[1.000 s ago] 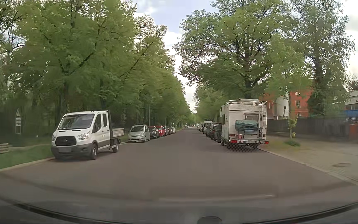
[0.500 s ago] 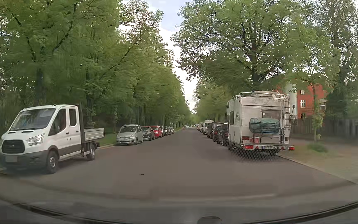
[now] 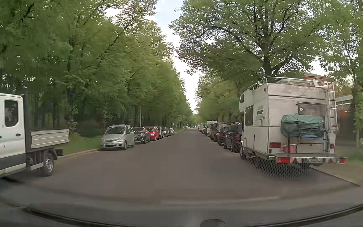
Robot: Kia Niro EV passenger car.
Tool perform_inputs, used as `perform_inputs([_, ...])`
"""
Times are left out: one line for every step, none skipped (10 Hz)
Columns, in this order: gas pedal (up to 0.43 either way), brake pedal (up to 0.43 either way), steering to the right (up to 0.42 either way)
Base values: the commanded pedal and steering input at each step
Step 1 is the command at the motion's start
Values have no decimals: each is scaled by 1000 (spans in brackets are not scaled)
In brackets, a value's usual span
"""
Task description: Follow the waypoints while adhering to traffic rules and regulations
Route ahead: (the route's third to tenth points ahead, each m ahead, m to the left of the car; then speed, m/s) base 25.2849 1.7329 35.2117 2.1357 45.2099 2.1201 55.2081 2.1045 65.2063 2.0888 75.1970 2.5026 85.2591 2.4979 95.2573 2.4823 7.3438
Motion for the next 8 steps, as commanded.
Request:
perform_inputs([358, 18, 6])
perform_inputs([358, 18, 6])
perform_inputs([358, 18, 6])
perform_inputs([358, 18, 6])
perform_inputs([358, 18, 7])
perform_inputs([358, 18, 6])
perform_inputs([358, 18, 6])
perform_inputs([358, 18, 6])
